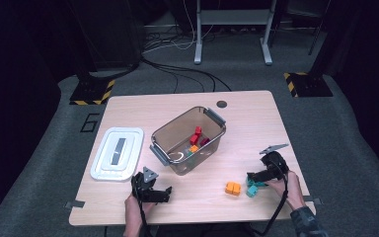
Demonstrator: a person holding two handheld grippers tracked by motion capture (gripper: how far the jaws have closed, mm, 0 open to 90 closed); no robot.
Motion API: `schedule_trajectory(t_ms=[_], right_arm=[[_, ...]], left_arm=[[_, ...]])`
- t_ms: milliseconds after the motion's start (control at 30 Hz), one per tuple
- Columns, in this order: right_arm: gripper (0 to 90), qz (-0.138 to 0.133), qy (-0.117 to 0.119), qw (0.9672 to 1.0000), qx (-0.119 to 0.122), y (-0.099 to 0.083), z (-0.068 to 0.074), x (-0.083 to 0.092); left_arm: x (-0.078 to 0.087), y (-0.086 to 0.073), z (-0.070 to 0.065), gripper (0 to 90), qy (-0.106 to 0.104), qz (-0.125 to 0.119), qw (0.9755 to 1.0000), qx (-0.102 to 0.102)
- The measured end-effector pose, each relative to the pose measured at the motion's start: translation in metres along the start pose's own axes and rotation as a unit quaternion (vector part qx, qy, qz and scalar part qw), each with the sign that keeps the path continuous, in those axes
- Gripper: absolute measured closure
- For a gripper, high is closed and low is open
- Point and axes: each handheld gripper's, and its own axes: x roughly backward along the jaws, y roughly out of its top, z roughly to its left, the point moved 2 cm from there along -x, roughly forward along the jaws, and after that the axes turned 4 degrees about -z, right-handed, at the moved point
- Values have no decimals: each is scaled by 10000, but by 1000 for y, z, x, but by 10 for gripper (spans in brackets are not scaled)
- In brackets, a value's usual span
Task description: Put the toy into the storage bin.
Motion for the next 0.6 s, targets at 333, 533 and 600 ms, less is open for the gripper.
schedule_trajectory(t_ms=[333,533,600], right_arm=[[97,97,-180,9998,11,8,-4,-13],[97,130,-158,9997,-91,16,-7,-21],[97,117,-128,9998,-122,19,-8,-23]], left_arm=[[0,0,0,0,2,-12,10000,18],[0,0,0,0,0,-7,10000,11],[0,0,0,0,-1,-2,10000,3]])
